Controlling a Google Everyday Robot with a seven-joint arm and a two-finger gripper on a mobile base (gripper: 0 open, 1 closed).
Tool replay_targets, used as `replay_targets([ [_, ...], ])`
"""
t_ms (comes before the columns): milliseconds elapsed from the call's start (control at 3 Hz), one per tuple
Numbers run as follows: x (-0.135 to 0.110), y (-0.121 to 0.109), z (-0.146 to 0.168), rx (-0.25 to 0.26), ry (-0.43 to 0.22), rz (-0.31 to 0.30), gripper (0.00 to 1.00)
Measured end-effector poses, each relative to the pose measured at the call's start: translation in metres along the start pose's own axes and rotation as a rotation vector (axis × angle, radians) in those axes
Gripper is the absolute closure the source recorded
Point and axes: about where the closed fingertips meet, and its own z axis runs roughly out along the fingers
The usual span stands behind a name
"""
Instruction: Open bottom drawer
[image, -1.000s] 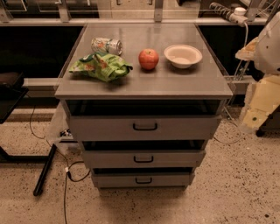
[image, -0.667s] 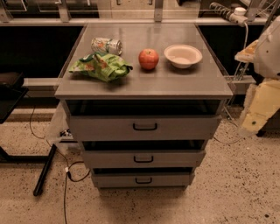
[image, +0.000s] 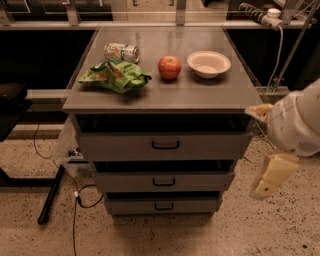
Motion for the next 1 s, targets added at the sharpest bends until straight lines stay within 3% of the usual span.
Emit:
replay_targets([
  [333,0.031,0.021,0.083,-0.041,-0.049,-0.004,0.00],
  [667,0.062,0.002,0.169,-0.015,-0.068,0.043,0.00],
  [1000,0.062,0.003,0.169,-0.016,-0.068,0.043,0.00],
])
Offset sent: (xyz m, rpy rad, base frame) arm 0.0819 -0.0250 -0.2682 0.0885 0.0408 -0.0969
